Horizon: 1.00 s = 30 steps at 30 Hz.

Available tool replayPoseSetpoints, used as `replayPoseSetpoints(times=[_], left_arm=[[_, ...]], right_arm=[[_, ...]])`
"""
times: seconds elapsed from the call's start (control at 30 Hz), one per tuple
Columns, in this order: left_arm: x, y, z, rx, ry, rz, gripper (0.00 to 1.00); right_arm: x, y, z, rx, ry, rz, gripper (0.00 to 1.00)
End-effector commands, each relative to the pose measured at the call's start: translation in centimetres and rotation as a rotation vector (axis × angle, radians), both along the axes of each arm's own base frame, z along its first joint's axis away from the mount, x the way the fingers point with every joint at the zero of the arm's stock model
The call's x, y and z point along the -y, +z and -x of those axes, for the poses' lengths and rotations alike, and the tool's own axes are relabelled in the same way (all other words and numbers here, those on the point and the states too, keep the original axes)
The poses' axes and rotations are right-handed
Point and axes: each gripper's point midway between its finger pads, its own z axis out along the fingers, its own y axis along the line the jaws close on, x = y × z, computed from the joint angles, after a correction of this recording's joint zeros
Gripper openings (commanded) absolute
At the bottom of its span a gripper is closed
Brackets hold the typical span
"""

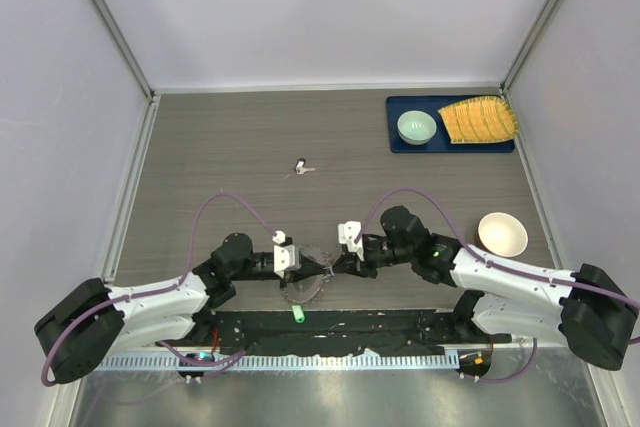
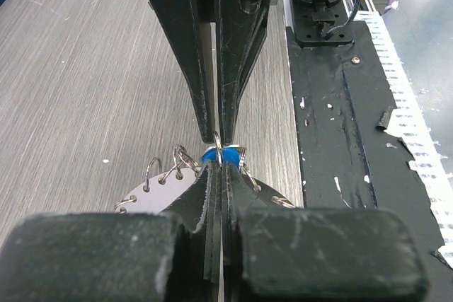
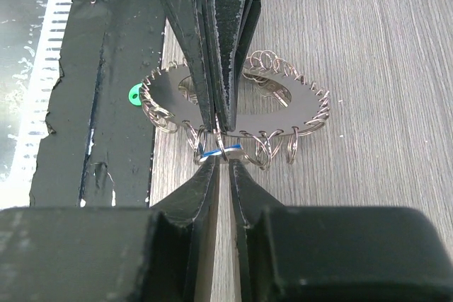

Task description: Put the keys on the keyring

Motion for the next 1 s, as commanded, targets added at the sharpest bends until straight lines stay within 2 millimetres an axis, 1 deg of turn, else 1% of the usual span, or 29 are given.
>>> replayPoseSetpoints(times=[0.0, 0.07, 0.13, 0.23, 0.3, 0.4, 0.47, 0.53, 0.67, 0.7, 0.73, 0.77, 0.97], left_arm=[[0.7, 2.5, -0.1, 0.062, -0.026, 0.078, 0.00], [0.7, 2.5, 0.0, 0.063, -0.029, 0.078, 0.00], [0.8, 2.5, -0.1, 0.060, -0.027, 0.075, 0.00], [0.8, 2.4, -0.1, 0.058, -0.029, 0.073, 0.00], [0.8, 2.4, -0.1, 0.057, -0.028, 0.070, 0.00], [0.9, 2.2, -0.4, 0.052, -0.023, 0.046, 0.00], [0.9, 1.5, -0.3, 0.031, -0.028, 0.017, 0.00], [1.0, 1.4, -0.3, 0.024, -0.032, 0.011, 0.00], [1.1, 1.0, -0.5, 0.004, -0.033, -0.019, 0.00], [1.2, 0.7, -0.3, -0.004, -0.042, -0.028, 0.00], [1.2, 0.7, -0.3, -0.011, -0.044, -0.031, 0.00], [1.3, 0.8, -0.3, -0.010, -0.047, -0.030, 0.00], [1.5, 0.2, -0.4, -0.043, -0.051, -0.061, 0.00]], right_arm=[[-1.3, 3.0, -0.5, 0.057, 0.032, -0.079, 0.17], [-1.3, 3.1, -0.4, 0.057, 0.036, -0.081, 0.16], [-1.4, 3.2, -0.5, 0.059, 0.036, -0.085, 0.13], [-1.3, 3.2, -0.5, 0.059, 0.038, -0.079, 0.01], [-1.2, 3.1, -0.4, 0.054, 0.037, -0.070, 0.01], [-1.1, 3.5, -0.6, 0.063, 0.030, -0.065, 0.01], [-0.9, 3.5, -0.7, 0.067, 0.023, -0.055, 0.01], [-1.0, 3.9, -0.9, 0.077, 0.018, -0.055, 0.01], [-0.9, 4.1, -1.1, 0.080, 0.010, -0.040, 0.01], [-1.0, 4.4, -1.2, 0.085, 0.010, -0.046, 0.01], [-1.0, 4.3, -1.2, 0.086, 0.009, -0.045, 0.01], [-0.8, 3.7, -1.1, 0.069, 0.007, -0.020, 0.01], [-1.0, 3.8, -1.0, 0.062, 0.018, -0.013, 0.01]])
